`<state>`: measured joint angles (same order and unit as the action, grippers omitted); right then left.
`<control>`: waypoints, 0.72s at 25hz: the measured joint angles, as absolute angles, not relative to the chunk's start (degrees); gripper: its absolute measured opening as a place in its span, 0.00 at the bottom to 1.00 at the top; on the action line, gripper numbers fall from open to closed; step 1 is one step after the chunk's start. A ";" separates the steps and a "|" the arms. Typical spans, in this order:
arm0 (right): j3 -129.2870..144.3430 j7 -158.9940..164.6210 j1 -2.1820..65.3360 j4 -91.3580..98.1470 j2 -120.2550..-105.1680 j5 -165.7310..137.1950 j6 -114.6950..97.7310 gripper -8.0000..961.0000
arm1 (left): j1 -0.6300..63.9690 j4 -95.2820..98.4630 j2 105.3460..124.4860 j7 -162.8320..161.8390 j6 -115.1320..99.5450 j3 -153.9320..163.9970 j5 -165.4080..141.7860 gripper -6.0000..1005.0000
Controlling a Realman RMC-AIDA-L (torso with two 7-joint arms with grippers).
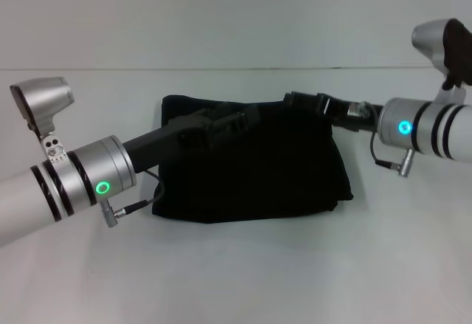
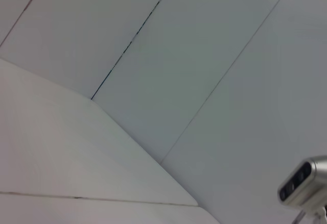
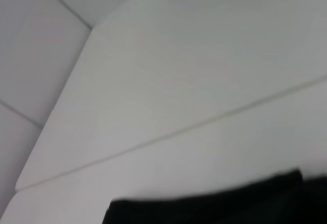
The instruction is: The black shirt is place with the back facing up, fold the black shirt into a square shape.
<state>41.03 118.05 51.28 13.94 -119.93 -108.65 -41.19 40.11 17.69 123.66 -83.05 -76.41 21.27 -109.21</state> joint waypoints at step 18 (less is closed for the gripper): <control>41.59 112.76 51.79 13.04 -119.60 -108.48 -40.67 0.92 | 39.90 17.66 123.66 -83.21 -75.06 21.05 -109.21 0.79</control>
